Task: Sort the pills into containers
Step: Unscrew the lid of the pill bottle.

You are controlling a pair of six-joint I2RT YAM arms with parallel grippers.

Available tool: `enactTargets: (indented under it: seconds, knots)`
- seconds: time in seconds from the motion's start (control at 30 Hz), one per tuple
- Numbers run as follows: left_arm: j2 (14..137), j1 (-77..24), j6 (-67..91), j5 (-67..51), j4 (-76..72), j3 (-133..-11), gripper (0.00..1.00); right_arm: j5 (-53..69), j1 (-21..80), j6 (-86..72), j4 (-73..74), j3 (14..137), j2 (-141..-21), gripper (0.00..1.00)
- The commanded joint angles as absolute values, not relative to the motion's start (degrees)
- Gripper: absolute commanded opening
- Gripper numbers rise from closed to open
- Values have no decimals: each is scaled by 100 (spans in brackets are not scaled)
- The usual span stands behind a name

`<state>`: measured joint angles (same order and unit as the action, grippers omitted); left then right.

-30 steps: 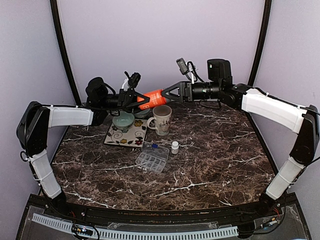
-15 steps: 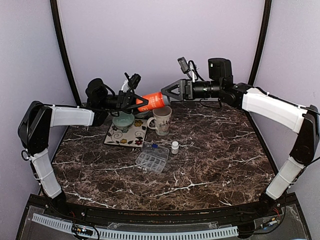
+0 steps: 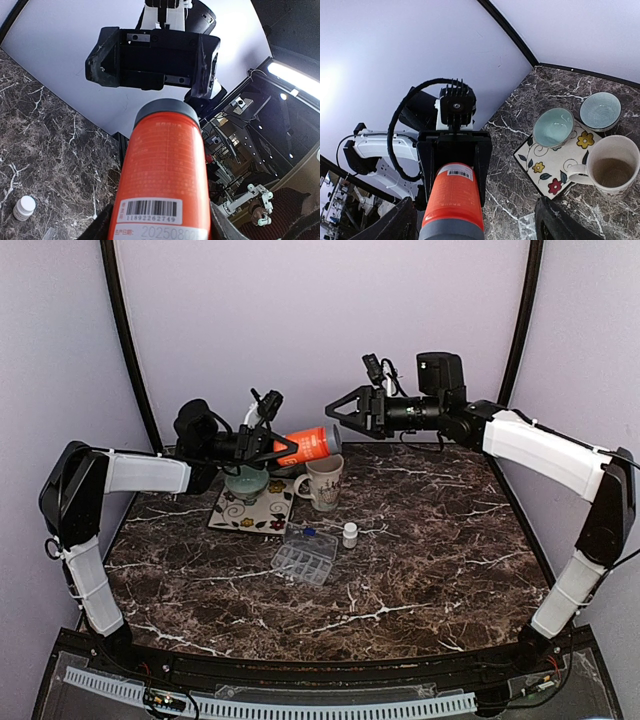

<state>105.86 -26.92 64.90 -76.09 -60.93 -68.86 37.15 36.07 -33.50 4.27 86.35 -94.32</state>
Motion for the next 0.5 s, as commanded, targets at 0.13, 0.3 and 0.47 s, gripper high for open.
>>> enactTargets:
  seconds: [0.13,0.3,0.47]
  knots:
    - [9985,-2698,4800,-7291,-4615,-6871,13,3480,3557,-4350,1222,9104,-9640,81]
    - [9943,-2696,4457,-7166,-4265,-6897,13,3424,3553,-4608,1412,8980,-9549,81]
    - [9940,-2694,4291,-7137,-4016,-6986,13,3542,3552,-4890,1228,8685,-9413,81]
